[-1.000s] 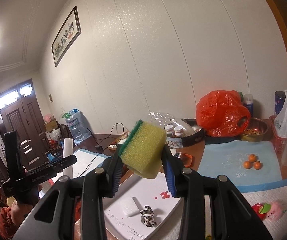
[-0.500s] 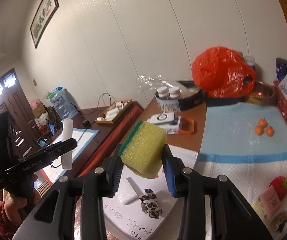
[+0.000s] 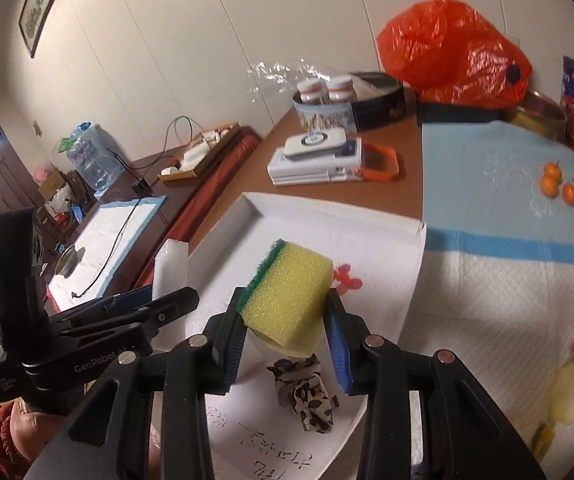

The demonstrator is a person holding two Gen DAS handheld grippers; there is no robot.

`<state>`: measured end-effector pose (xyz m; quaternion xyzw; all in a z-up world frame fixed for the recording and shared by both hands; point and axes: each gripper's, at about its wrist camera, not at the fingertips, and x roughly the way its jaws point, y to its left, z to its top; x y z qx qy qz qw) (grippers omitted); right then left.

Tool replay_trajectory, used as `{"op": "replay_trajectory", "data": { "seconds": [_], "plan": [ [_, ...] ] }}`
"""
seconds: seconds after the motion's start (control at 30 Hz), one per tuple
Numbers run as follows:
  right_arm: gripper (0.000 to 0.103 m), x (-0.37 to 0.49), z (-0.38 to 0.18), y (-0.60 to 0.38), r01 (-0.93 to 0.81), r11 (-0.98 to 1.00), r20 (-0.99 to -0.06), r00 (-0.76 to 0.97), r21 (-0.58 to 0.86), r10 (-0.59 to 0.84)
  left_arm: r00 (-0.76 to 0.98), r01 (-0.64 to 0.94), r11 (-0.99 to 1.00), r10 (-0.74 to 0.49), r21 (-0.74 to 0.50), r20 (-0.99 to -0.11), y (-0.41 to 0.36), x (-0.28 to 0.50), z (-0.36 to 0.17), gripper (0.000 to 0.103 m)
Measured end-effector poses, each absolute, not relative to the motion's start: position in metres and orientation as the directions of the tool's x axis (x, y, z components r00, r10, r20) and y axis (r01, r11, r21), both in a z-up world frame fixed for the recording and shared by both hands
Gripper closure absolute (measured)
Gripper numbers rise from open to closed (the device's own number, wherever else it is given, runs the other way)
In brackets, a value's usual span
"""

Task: Organize soft objects
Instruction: 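Carry the foam block and sponge over the white tray and release both, then move both grippers back over the pad toward the rope knot and tissue pack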

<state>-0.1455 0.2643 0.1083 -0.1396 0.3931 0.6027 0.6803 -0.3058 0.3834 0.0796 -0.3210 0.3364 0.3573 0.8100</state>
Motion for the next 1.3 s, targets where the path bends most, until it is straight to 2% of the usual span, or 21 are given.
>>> {"op": "replay_trajectory", "data": {
  "seconds": [0.07, 0.1, 0.13, 0.17, 0.23, 0.43, 0.73, 1.1, 1.3],
  "plan": [
    [0.049, -0.145, 0.101, 0.271, -0.922, 0.24, -0.715, -0.052, 0.302, 0.697, 0.529, -0.802, 0.526, 0.404, -0.284, -0.746, 0.385, -0.311, 0.081, 0.0],
    [0.023, -0.143, 0.096, 0.272, -0.914, 0.244, -0.717, -0.068, 0.323, 0.694, 0.536, -0.802, 0.522, 0.415, -0.29, -0.735, 0.385, -0.315, 0.082, 0.0],
    [0.01, -0.141, 0.093, 0.27, -0.902, 0.256, -0.709, -0.074, 0.348, 0.701, 0.536, -0.806, 0.514, 0.426, -0.293, -0.729, 0.385, -0.32, 0.083, 0.0],
    [0.009, -0.14, 0.093, 0.267, -0.894, 0.265, -0.698, -0.071, 0.361, 0.713, 0.533, -0.813, 0.504, 0.442, -0.292, -0.721, 0.386, -0.325, 0.085, 0.0],
    [0.0, -0.14, 0.096, 0.26, -0.89, 0.277, -0.682, -0.051, 0.363, 0.73, 0.537, -0.819, 0.49, 0.472, -0.298, -0.699, 0.383, -0.335, 0.091, 0.0],
    [0.0, -0.147, 0.115, 0.236, -0.888, 0.299, -0.619, 0.02, 0.35, 0.785, 0.56, -0.819, 0.481, 0.547, -0.314, -0.622, 0.363, -0.356, 0.116, 0.0],
    [0.0, -0.14, 0.141, 0.192, -0.885, 0.298, -0.513, 0.081, 0.357, 0.855, 0.615, -0.772, 0.555, 0.529, -0.311, -0.584, 0.326, -0.333, 0.141, 0.0],
    [0.0, -0.055, 0.148, 0.093, -0.8, 0.415, -0.443, 0.212, 0.433, 0.871, 0.668, -0.706, 0.636, 0.454, -0.311, -0.589, 0.256, -0.279, 0.138, 0.0],
    [0.0, 0.017, 0.144, 0.018, -0.715, 0.526, -0.435, 0.335, 0.461, 0.836, 0.651, -0.65, 0.723, 0.373, -0.233, -0.661, 0.202, -0.227, 0.121, 0.0]
  ]
}}
